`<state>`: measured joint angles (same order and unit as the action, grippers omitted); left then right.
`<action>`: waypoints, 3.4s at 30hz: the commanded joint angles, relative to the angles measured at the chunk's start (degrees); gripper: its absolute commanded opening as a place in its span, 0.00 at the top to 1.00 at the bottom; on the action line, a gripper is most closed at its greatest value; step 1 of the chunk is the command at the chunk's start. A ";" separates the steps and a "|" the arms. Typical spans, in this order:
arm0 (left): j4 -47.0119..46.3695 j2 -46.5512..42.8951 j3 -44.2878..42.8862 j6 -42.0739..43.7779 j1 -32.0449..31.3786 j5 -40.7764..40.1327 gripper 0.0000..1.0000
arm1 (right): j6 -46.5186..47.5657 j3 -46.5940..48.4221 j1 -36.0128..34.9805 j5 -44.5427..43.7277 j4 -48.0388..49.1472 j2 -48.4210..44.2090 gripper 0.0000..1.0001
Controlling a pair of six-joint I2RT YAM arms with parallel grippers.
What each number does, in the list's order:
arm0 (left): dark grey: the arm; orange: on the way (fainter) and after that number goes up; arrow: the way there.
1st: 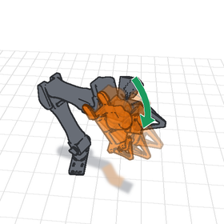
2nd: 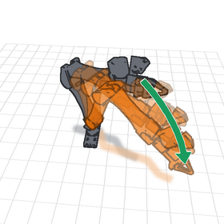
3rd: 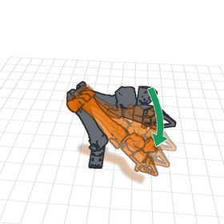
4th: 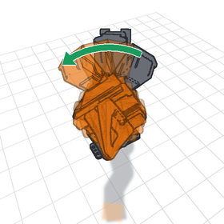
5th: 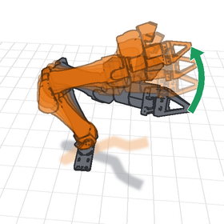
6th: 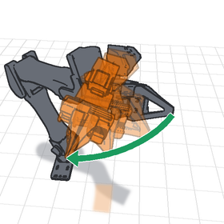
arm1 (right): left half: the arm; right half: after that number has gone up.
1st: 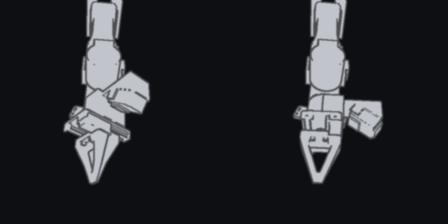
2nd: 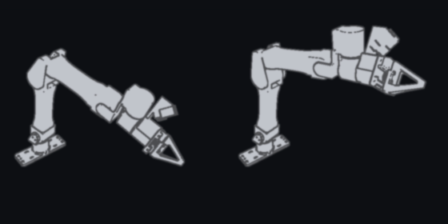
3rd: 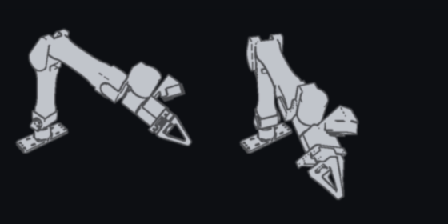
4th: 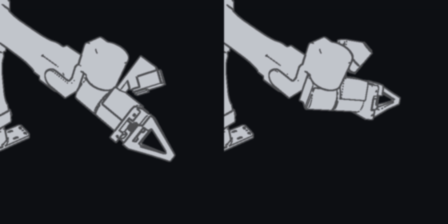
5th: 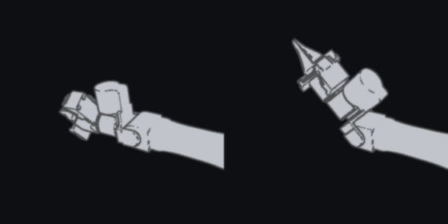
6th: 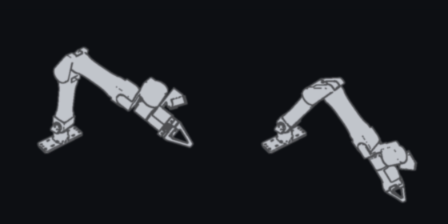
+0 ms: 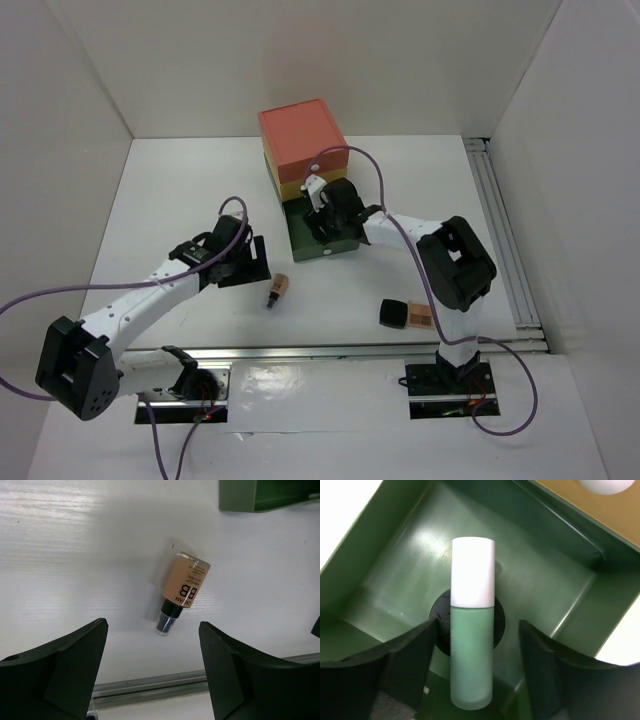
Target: Organize the makeup
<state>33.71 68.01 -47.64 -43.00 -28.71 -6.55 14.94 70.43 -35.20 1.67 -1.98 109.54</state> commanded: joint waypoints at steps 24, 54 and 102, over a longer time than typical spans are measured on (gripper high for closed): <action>-7.79 24.88 -5.62 2.57 -10.05 -6.46 0.20 | -16.69 -17.96 0.84 -8.18 -4.78 -42.73 0.00; -3.14 31.37 -35.84 11.88 -15.94 -8.12 0.92 | -35.14 -25.87 2.42 -37.16 -12.79 -52.75 0.00; -1.38 3.73 -16.97 7.77 -14.62 -8.64 0.00 | -66.78 -36.59 -4.43 -21.19 -37.48 -46.70 0.00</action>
<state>30.02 74.61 -67.81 -32.23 -42.98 -11.00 -48.82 35.27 -38.63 -19.84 -38.37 62.24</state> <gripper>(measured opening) 1.000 0.999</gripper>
